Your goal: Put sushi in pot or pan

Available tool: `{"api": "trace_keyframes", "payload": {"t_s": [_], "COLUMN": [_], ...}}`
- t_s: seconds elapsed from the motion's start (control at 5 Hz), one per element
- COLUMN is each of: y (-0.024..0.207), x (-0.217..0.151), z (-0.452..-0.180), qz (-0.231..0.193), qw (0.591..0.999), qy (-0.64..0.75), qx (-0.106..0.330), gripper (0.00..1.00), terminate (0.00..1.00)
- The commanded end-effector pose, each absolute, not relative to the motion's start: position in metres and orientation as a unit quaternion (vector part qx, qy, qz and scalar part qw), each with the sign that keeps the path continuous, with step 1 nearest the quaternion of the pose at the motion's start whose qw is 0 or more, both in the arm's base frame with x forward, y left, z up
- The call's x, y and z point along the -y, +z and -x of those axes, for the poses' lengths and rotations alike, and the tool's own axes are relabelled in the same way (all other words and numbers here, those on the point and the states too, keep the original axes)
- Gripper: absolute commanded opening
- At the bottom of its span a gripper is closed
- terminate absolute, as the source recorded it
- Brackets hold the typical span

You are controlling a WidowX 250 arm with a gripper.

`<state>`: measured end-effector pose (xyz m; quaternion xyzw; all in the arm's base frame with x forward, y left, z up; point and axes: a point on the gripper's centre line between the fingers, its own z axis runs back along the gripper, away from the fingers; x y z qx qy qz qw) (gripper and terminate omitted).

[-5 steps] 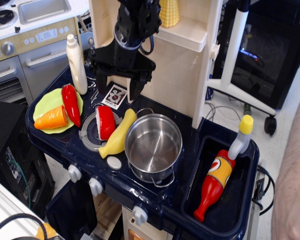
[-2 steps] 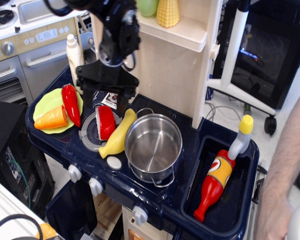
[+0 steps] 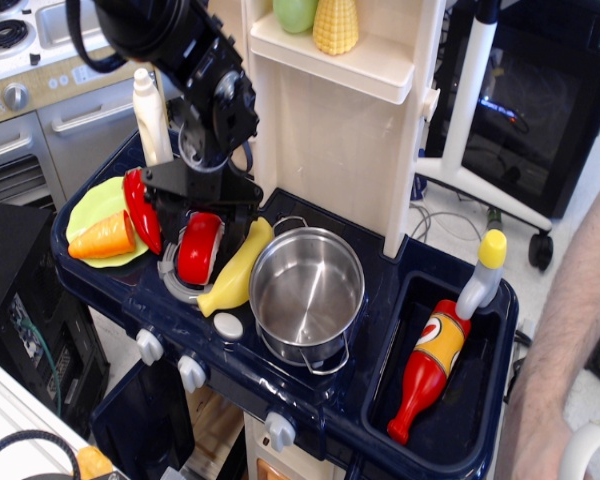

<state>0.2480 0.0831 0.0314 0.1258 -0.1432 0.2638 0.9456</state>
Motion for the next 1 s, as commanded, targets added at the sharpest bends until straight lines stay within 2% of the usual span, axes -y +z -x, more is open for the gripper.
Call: {"api": "trace_keyframes", "payload": {"t_s": [0.0, 0.2, 0.4, 0.6, 0.8], "y": [0.038, 0.065, 0.102, 0.131, 0.125], "x": [-0.091, -0.099, -0.072, -0.027, 0.021], "z": [-0.247, -0.246, -0.245, -0.25, -0.256], "qz": [-0.125, -0.129, -0.159, -0.125, -0.115], "qw": [0.944, 0.949, 0.941, 0.929, 0.913], "qy": [0.265, 0.251, 0.272, 0.336, 0.377], "qx": [0.154, 0.141, 0.127, 0.092, 0.1], "gripper": [0.0, 0.0, 0.0, 0.0, 0.0], "terminate": [0.0, 0.0, 0.0, 0.0, 0.0]}}
